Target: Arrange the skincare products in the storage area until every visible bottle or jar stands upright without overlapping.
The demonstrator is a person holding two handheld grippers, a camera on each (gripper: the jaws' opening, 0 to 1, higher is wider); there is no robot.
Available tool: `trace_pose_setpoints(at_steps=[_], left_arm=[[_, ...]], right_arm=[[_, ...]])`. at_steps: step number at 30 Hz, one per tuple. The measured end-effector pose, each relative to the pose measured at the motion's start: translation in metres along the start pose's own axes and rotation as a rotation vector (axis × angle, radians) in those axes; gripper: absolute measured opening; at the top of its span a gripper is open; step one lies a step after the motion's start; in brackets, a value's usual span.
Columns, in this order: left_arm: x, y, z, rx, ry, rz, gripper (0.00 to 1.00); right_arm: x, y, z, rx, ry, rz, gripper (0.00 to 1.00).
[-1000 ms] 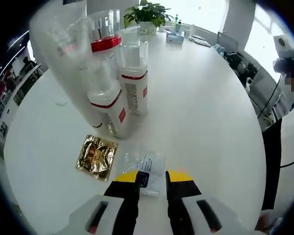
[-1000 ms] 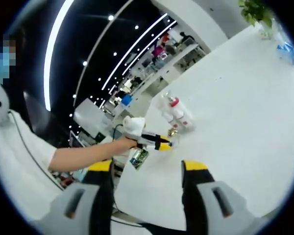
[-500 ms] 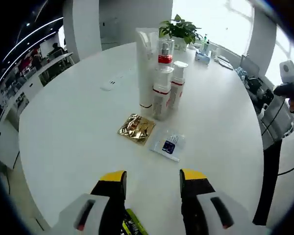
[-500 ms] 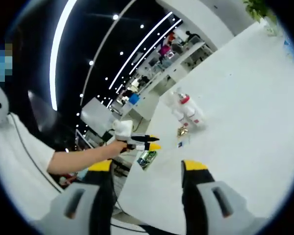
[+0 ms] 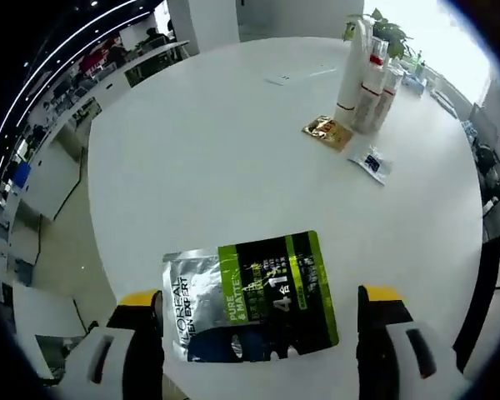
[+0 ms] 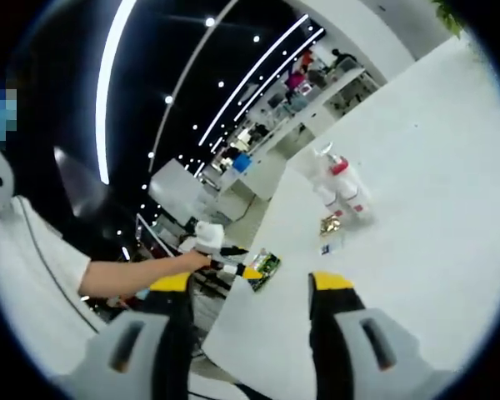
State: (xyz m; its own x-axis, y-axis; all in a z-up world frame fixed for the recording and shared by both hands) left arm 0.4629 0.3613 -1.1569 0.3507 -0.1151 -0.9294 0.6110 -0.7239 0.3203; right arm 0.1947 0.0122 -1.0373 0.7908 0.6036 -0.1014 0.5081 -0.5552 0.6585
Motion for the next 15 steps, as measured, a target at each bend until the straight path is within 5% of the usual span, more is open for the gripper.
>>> trace_pose_setpoints(at_steps=[15], left_arm=[[0.024, -0.006, 0.006, -0.074, -0.043, -0.095, 1.0]], right_arm=[[-0.016, -0.011, 0.0, 0.012, -0.058, -0.012, 0.53]])
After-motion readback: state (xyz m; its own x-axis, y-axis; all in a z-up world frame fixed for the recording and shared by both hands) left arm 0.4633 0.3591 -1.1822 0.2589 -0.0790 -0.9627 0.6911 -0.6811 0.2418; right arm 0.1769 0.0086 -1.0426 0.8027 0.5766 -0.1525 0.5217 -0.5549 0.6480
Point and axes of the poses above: the point that each gripper's makers call its tool centre point, and the gripper's own axes: x roughly forward along the fingers, z roughly to its right, y roughly out of its top, the point moved 9 cm from there along -x, roughly backward along the fingers, and after that the axes turned 7 degrees about y, right-handed, at the moved point
